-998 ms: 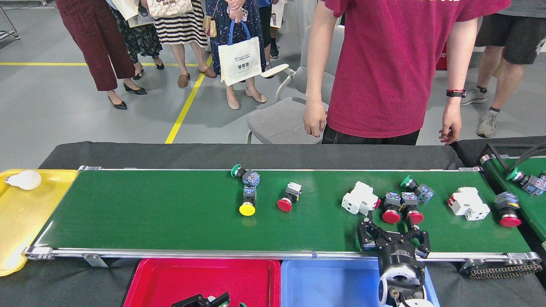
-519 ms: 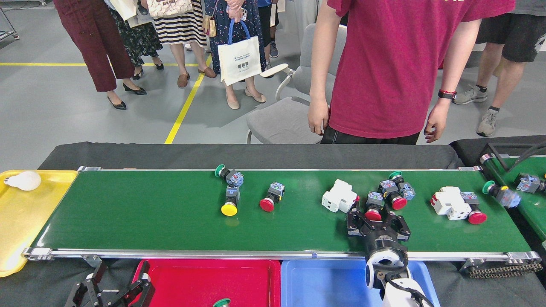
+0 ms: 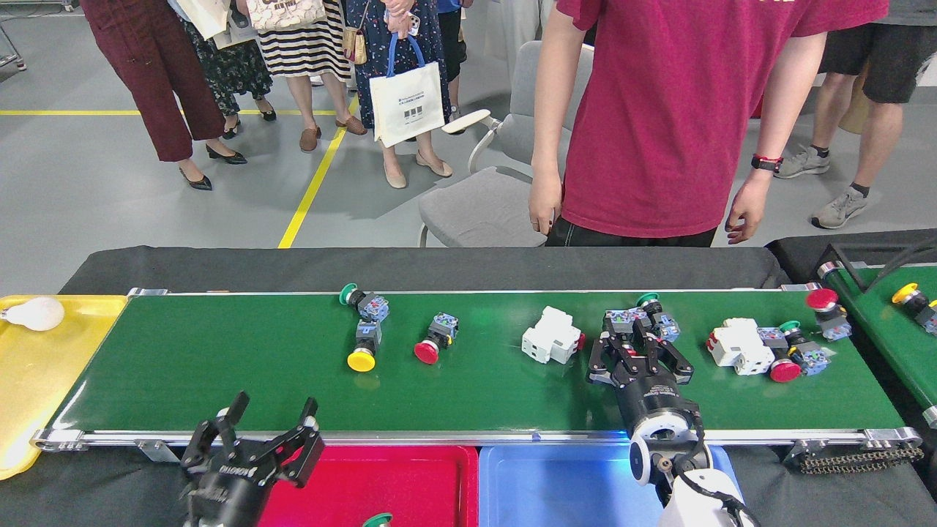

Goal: Pick switch part from conveyor to tray

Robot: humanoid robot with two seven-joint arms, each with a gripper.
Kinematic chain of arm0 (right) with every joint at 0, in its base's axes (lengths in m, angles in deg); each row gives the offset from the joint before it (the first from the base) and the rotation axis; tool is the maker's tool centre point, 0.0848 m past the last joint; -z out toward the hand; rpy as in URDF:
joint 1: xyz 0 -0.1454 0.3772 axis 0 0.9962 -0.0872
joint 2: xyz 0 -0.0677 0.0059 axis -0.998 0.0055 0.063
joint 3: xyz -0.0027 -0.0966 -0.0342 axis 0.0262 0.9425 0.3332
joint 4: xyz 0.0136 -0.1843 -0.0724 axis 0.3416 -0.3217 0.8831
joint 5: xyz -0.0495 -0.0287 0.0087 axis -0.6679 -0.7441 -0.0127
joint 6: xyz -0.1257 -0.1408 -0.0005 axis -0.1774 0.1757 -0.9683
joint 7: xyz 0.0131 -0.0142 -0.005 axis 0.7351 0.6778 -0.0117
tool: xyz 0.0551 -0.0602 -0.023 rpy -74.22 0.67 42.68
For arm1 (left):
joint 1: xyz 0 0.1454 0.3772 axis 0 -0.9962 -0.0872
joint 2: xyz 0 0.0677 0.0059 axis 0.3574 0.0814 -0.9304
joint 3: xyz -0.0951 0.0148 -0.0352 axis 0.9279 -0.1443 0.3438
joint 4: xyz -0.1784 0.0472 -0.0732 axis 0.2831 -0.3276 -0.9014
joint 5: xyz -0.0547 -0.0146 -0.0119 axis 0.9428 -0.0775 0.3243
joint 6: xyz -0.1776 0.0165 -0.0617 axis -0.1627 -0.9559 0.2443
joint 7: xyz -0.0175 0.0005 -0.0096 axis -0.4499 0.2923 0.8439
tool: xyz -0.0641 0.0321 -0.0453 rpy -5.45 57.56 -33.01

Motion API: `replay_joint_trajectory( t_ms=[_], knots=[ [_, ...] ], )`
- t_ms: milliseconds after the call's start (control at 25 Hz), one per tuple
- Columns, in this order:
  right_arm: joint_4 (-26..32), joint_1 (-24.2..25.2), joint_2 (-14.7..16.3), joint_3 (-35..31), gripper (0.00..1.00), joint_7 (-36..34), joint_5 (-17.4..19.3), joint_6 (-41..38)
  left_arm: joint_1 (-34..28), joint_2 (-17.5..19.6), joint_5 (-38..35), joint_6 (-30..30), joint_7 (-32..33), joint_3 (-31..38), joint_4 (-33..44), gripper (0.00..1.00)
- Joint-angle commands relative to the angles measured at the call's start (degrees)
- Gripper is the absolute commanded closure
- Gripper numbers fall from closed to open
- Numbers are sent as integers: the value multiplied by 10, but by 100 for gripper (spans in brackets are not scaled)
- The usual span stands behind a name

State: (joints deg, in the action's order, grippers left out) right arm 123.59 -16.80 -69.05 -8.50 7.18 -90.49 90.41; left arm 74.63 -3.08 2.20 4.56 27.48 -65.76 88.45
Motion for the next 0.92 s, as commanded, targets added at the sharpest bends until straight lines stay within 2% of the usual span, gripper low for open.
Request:
replay_joint_trajectory(
  t_ms=[0,80,200,319,479,519,559,599,639,679,759,879],
  knots=[
    [47,9,0,14,94,13,14,-35,30,4,-1,-2,9,-10,-20,0],
    [94,35,0,50,94,18,27,-73,41,4,-1,-3,9,-11,-33,0],
    [126,71,0,102,93,19,36,-123,44,3,-3,-6,9,-12,-54,0],
    [130,99,-5,153,93,19,36,-159,70,-3,-37,-25,8,-8,-99,0],
    [126,112,-8,235,91,17,36,-150,136,0,-48,-76,4,-11,-192,0],
    [125,113,-11,247,85,18,36,-145,151,1,-48,-84,3,-8,-214,1],
    [123,113,-20,259,65,19,36,-131,168,2,-48,-99,2,-7,-236,2],
    [120,113,-33,268,21,25,32,-107,183,3,-47,-115,1,-8,-260,4],
    [120,113,-41,274,3,42,30,-82,198,4,-46,-126,-1,-7,-281,17],
    [120,109,-43,276,2,56,32,-74,205,5,-46,-126,-7,-8,-288,36],
    [122,108,-43,275,1,68,34,-75,203,7,-37,-118,-28,-7,-292,85],
    [125,107,-44,274,1,69,34,-74,197,8,-33,-102,-72,-7,-303,97]
  ],
)
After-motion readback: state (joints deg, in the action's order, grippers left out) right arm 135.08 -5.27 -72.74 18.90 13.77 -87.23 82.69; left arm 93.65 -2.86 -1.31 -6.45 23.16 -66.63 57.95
